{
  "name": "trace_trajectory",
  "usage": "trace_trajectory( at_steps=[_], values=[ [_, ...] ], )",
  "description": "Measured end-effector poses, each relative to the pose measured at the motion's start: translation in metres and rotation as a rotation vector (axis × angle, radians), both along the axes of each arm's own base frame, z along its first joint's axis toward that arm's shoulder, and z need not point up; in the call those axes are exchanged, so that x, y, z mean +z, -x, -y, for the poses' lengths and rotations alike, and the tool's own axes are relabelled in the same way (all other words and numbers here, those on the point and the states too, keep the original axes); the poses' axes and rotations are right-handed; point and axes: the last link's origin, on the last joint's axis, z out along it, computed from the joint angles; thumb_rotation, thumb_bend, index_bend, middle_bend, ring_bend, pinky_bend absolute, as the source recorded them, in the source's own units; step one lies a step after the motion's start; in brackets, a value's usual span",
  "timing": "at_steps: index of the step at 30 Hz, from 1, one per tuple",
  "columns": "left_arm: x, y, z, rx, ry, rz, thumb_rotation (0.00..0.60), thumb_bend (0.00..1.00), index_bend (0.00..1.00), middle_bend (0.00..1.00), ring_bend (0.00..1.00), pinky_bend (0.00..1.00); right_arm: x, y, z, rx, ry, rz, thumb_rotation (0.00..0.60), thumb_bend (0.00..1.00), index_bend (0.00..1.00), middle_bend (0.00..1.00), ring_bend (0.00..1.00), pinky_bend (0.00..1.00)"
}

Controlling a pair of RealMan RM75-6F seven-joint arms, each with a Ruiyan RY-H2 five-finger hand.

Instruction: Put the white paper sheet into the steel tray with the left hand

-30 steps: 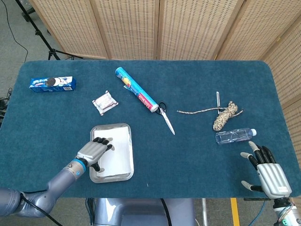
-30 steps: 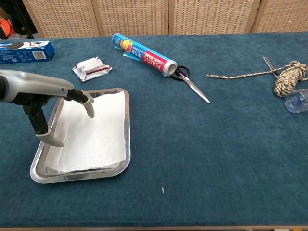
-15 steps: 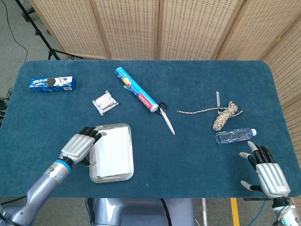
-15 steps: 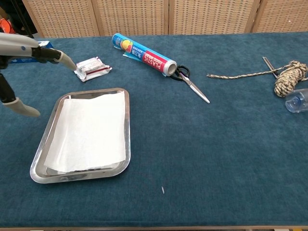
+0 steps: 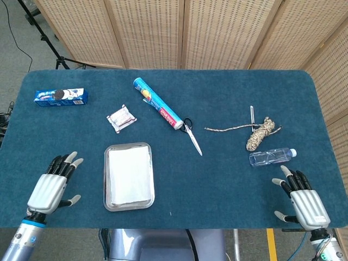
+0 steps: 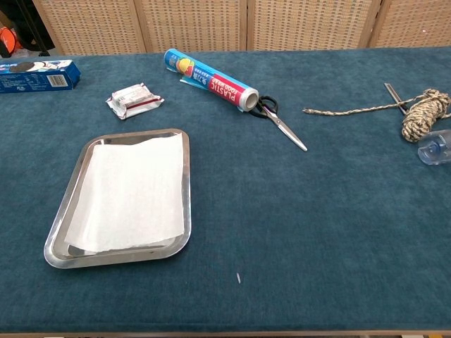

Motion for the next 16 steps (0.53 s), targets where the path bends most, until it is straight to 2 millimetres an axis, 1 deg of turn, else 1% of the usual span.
trace_trajectory(
  at_steps=[4, 7, 13, 16],
  values=[
    [-0.003, 0.023, 0.017, 0.011, -0.050, 0.021, 0.594, 0.14, 0.12, 0.00, 0.00, 0.06, -0.002, 0.000, -0.001, 0.003, -0.015, 0.002, 0.600, 0.00, 0.23, 0.00, 0.00, 0.00],
    [-0.002, 0.033, 0.026, -0.016, -0.088, 0.027, 0.593, 0.14, 0.12, 0.00, 0.00, 0.06, -0.002, -0.001, -0.002, 0.011, -0.014, 0.002, 0.600, 0.00, 0.23, 0.00, 0.00, 0.00],
    [0.002, 0.043, 0.032, -0.089, -0.179, -0.013, 0.593, 0.13, 0.12, 0.00, 0.00, 0.06, -0.004, -0.002, -0.003, 0.019, -0.016, 0.002, 0.600, 0.00, 0.23, 0.00, 0.00, 0.00],
    [0.003, 0.044, 0.031, -0.106, -0.206, -0.018, 0.592, 0.13, 0.12, 0.00, 0.00, 0.06, -0.004, -0.001, -0.003, 0.018, -0.019, 0.000, 0.600, 0.00, 0.23, 0.00, 0.00, 0.00]
  ],
)
